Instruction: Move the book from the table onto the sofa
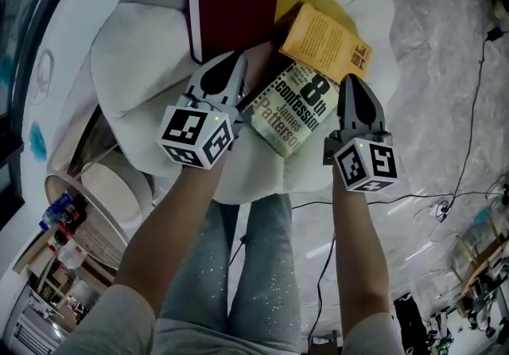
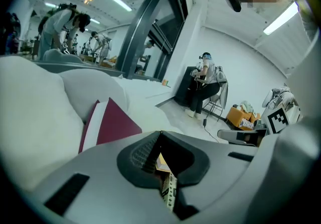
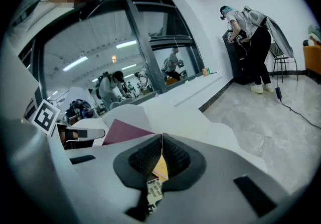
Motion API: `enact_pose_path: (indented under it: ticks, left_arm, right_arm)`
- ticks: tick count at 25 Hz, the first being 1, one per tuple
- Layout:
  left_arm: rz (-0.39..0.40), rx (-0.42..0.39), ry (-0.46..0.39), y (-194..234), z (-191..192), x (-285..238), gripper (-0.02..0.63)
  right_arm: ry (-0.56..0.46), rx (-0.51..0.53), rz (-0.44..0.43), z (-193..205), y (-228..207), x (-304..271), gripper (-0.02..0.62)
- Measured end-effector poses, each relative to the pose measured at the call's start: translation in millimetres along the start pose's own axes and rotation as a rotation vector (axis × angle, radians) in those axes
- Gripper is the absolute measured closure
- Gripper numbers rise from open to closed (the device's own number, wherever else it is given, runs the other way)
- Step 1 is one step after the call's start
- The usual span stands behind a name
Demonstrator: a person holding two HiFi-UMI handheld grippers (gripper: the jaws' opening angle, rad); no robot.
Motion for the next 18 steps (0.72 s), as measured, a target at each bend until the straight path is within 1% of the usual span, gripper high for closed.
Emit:
enact_pose_path:
  ticks: [4,8,18]
  left_arm:
    - [0.011,-0.001,-0.023,-4.0,-23.0,8.5,0.589]
    - [0.027,-0.008,-0.053,-14.3,-58.2,22.2,0.589]
    - [0.051,-0.033,-0.125,-50.4,-161.4,60.5,0.589]
  right_arm:
    - [-0.032,0.008,0.003,-26.0,12.2,14.4,0.566]
    - [-0.06,0.015,0.004,-60.9,30.0,32.7,0.566]
    - [-0.136,0.066,-0.037,-172.0,81.2,67.9,0.566]
Point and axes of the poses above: the fingertips, and each gripper's own axes: x backward along the fingers, y to its left, z out of its underside, the point moved 7 cm from there along x, backward along the fingers, and after that the axes turned 10 degrees about -y, right-handed, at the moved point
